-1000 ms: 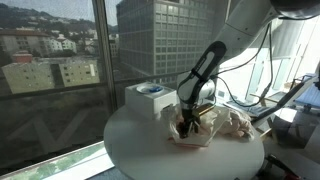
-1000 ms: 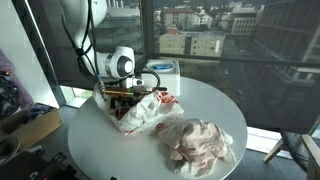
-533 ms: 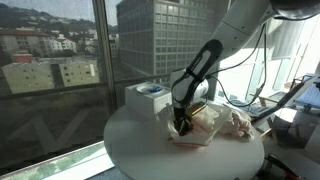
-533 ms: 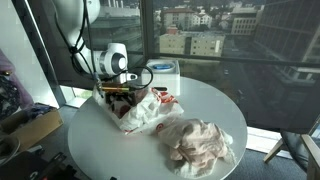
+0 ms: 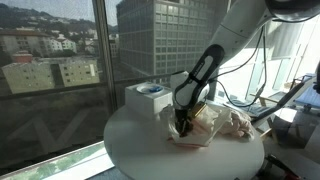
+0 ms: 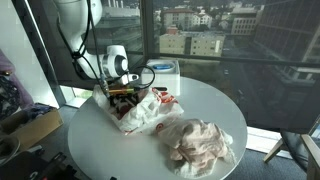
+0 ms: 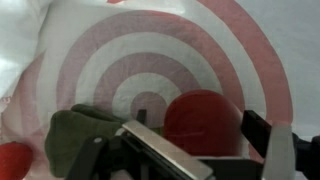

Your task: Remove all the objects from the plastic bag

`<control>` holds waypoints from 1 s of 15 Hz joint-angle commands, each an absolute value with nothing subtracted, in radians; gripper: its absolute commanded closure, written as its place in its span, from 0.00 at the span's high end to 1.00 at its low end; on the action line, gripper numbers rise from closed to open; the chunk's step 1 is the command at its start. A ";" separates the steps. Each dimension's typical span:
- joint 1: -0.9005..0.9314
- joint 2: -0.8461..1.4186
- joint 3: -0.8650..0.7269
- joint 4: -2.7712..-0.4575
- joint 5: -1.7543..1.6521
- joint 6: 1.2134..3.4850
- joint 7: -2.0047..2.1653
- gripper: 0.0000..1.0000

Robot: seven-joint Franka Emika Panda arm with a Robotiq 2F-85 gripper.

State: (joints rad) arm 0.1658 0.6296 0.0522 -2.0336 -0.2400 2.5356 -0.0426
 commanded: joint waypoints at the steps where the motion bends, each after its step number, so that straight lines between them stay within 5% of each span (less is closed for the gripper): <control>1: 0.176 0.659 0.044 -2.016 -0.265 2.578 -0.063 0.92; 2: 0.181 0.663 0.041 -2.014 -0.272 2.586 -0.060 0.75; 4: 0.185 0.668 0.038 -2.013 -0.279 2.598 -0.060 0.68; 10: 0.198 0.645 0.027 -2.028 -0.282 2.606 -0.039 0.20; 13: 0.220 0.614 0.007 -2.041 -0.292 2.599 -0.004 0.03; 15: 0.243 0.591 -0.012 -2.050 -0.302 2.578 0.033 0.04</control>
